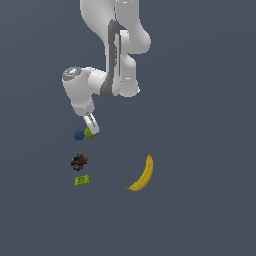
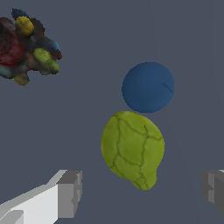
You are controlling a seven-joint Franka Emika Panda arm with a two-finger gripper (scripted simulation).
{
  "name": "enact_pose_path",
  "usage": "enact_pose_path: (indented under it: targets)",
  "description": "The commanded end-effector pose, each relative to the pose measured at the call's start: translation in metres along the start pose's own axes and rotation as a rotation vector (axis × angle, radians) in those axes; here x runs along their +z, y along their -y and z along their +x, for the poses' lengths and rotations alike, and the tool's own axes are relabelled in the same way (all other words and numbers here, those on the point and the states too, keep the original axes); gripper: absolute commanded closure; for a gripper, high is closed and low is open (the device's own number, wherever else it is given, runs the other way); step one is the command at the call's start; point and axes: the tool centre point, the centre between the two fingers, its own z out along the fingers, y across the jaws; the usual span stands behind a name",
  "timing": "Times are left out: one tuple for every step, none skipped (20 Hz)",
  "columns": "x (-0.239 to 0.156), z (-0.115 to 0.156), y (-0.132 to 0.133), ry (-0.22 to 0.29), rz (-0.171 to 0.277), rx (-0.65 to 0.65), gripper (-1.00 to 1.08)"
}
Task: Pick up a designated object from a clutter of objects.
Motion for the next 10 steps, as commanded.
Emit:
enact_pose_path:
  targets:
    - [0.005,0.000,-0.001,0.000,-0.001,0.001,-0.92]
    - [0.009,0.000,-0.001,0.000,-0.001,0.001,-0.92]
    - [0.012,0.000,-0.001,0.000,-0.001,0.001,-0.92]
    - [0.016,0.000,-0.001,0.000,-0.001,0.002,-0.92]
    - [0.021,0.000,-0.001,0.000,-0.001,0.003,-0.92]
    - [0.026,-0.001,-0.001,0.000,-0.001,0.003,-0.92]
    - [0.030,0.000,-0.002,0.000,-0.001,0.004,-0.92]
    - [0.034,0.000,-0.002,0.000,-0.001,0.005,-0.92]
    - [0.037,-0.001,-0.002,0.000,-0.001,0.005,-0.92]
    - [0.040,0.000,-0.002,0.000,-0.001,0.005,-0.92]
